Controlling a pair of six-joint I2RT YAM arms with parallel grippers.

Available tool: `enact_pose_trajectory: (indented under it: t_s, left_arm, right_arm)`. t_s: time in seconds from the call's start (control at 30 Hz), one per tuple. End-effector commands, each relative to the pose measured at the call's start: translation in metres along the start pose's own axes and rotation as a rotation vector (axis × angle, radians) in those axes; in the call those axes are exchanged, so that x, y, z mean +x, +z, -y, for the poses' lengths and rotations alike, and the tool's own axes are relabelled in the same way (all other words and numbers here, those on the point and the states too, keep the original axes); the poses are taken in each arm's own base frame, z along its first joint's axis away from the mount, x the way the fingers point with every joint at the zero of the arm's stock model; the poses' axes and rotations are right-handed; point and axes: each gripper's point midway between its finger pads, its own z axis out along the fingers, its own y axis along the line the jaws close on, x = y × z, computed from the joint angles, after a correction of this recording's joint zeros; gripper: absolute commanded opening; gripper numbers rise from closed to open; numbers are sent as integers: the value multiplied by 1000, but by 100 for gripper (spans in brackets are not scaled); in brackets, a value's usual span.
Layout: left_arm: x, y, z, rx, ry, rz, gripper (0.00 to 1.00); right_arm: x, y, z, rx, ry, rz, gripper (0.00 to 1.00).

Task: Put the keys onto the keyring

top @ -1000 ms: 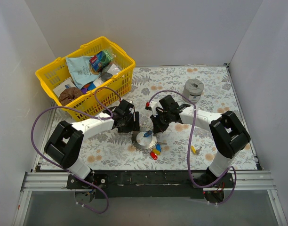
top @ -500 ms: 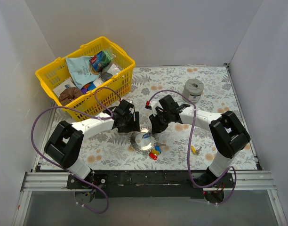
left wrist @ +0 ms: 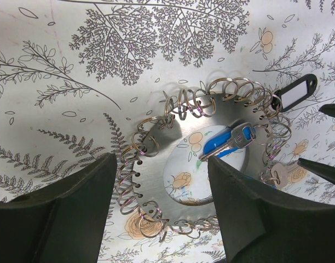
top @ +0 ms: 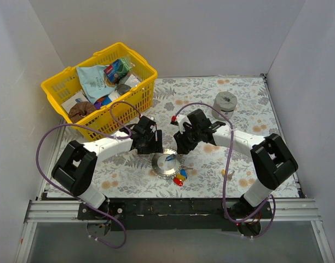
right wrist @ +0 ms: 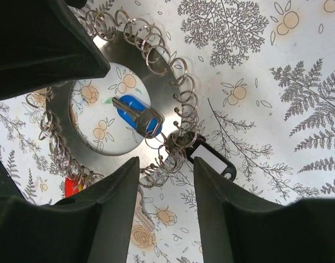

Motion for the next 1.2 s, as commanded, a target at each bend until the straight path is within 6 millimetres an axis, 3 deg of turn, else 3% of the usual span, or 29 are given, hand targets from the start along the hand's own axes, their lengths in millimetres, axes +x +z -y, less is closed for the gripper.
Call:
enact_pose_trajectory:
  t_s: [0.0,0.2,0.47,0.73,0.97,1.17]
  left_arm:
    - [-9,-6,7,23,2,38,67]
    - [-8,-5,7,24,0,34,66]
    - [-7,-5,7,24,2,32,67]
    - [-7,-4,6,21,2,30,67]
    - [-10,-5,8,22,6,35,66]
    - [-13,-11,8,26,10,53,66]
  right_arm:
    - [5,-4,0,7,-54,-2,52]
    - [15,0,1,25,-91,-38,53]
    - [13,9,-2,4,-95,-51,51]
    - [16,15,-1,5,-88,-77,40]
    - [11,15,3,35,-76,-58,19]
    - [4,19,0,11,-75,-37,12]
